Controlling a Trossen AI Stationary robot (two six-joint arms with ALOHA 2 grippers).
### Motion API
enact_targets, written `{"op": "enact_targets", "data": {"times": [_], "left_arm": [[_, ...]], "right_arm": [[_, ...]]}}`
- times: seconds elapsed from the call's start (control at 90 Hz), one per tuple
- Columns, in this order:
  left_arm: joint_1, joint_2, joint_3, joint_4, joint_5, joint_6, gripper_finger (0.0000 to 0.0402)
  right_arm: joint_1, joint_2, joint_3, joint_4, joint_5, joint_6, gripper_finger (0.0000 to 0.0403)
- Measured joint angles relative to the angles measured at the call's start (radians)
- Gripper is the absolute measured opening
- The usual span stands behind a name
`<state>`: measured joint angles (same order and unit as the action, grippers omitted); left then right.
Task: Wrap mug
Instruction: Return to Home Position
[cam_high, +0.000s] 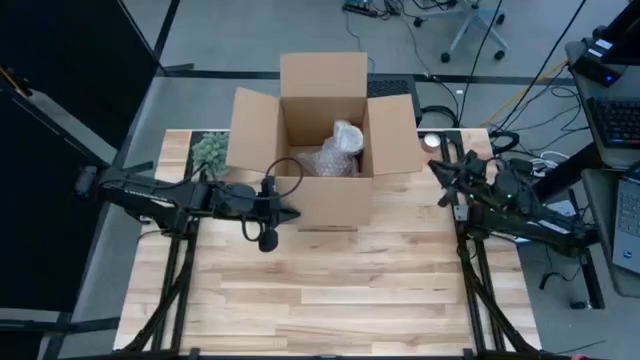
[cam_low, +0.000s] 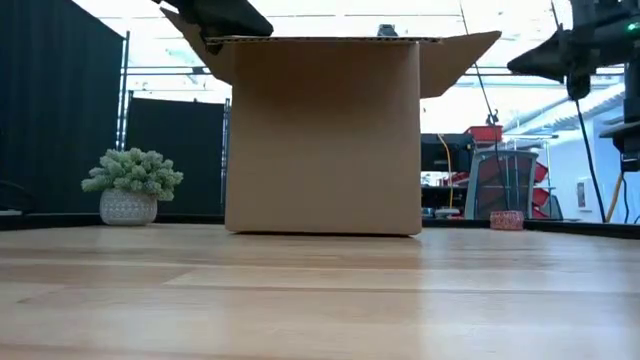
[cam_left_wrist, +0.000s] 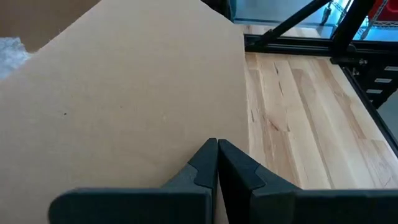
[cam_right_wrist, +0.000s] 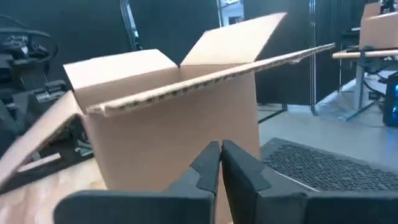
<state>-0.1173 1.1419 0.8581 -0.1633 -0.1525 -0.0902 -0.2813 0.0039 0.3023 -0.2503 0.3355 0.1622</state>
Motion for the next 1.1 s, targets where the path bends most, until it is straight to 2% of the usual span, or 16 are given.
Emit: {"op": "enact_targets", "data": {"times": [0.122, 0.311, 0.478, 0.589, 0.822, 1.1], "left_arm": [[0.000, 0.000, 0.000, 0.000, -0.001, 0.000, 0.0000], [0.001, 0.000, 0.000, -0.001, 0.007, 0.002, 0.0000], [0.001, 0.000, 0.000, -0.001, 0.013, -0.001, 0.0000], [0.001, 0.000, 0.000, 0.001, 0.024, -0.007, 0.0000], [0.006, 0.000, -0.026, 0.019, 0.029, 0.017, 0.0000], [0.006, 0.000, -0.196, 0.244, 0.033, -0.001, 0.0000]], "right_arm": [[0.000, -0.001, -0.080, 0.134, -0.043, -0.068, 0.0004], [0.000, -0.001, -0.214, 0.335, -0.221, -0.120, 0.0004], [0.000, -0.001, -0.287, 0.364, -0.289, -0.086, 0.0004], [0.000, 0.000, -0.291, 0.304, -0.369, -0.070, 0.0004], [0.000, -0.001, -0.289, 0.271, -0.392, -0.067, 0.0001], [0.002, 0.012, -0.289, 0.269, -0.382, -0.035, 0.0003]]}}
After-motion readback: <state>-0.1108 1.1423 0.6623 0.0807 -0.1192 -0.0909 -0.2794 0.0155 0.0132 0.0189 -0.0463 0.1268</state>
